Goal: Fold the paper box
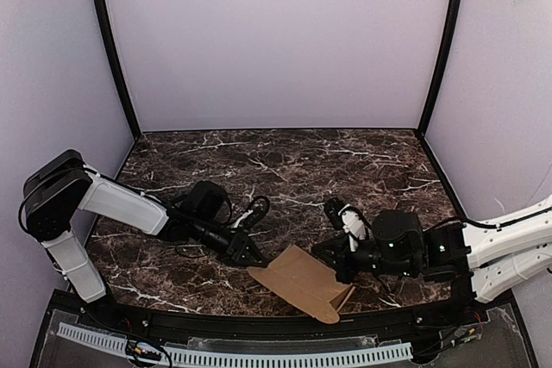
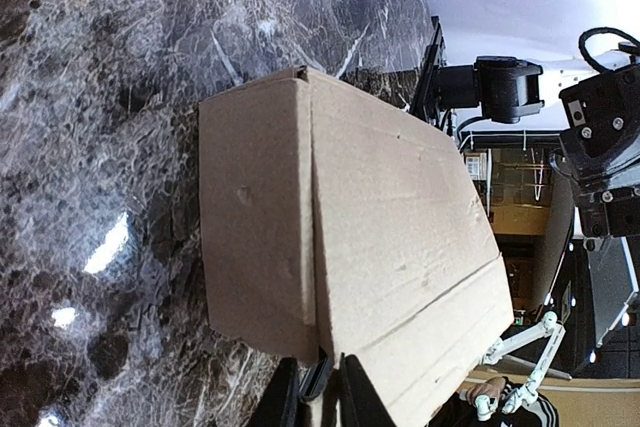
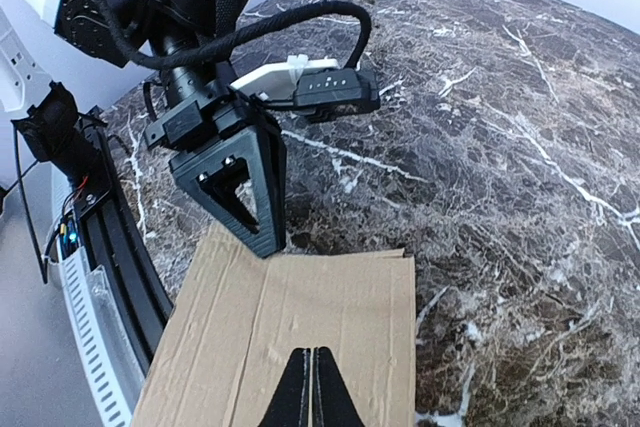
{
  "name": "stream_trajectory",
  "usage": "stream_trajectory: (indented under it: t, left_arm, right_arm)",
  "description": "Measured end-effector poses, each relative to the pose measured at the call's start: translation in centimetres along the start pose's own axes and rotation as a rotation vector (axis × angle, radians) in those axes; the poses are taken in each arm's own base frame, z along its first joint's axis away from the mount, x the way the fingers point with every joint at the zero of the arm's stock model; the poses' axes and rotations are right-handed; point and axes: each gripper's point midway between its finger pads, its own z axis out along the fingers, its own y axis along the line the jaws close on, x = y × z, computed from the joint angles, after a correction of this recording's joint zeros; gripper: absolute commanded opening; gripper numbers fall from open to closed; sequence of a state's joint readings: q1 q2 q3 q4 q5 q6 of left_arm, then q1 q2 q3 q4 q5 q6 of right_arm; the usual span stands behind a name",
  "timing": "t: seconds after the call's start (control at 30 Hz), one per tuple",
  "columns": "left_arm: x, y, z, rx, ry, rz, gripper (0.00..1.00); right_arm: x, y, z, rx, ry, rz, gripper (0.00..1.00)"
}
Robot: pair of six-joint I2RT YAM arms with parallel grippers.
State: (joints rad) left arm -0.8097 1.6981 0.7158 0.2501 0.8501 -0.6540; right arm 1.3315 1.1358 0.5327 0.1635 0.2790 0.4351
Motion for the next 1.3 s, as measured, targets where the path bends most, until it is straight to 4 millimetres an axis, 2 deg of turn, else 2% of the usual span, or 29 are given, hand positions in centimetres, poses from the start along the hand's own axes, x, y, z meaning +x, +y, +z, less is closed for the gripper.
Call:
stream_trajectory:
  t: [0.13,0.23,0.57,0.73,0.9,1.13,1.3]
  left_arm:
    - [-0.3,0.2,0.0,-0.014,-0.018,-0.005,0.14]
    - [-0.5,0.3,-0.1,-0.027,-0.033,-0.01,0.13]
    - [-0.9,0.7,-0.2,-0.048,-0.062,-0.029,0.13]
    - [-1.1,0.7,-0.2,-0.052,-0.071,-0.036,0.13]
    - [-1.1,0.7,-0.2,-0.051,-0.069,-0.04,0.13]
    - [-0.8,0.5,-0.2,-0.054,-0.073,-0.036,0.13]
    - [-0.6,1.1,-0.4,-0.086,-0.088,-0.047,0.13]
  right_arm:
    - [0.6,0.3,-2.2,-0.044,0.046,0.05,0.0]
    - [2.0,0.5,-3.5,-0.084,0.108,0.089,0.0]
    - [8.7,0.9,-6.0,-0.174,0.363,0.189,0.0]
    - [10.1,1.2,-6.1,-0.189,0.427,0.203,0.0]
    - [10.3,0.9,-5.9,-0.172,0.428,0.218,0.0]
    - [9.9,0.8,-4.7,-0.159,0.383,0.233,0.0]
    - [11.0,0.1,-3.6,-0.116,0.393,0.235,0.0]
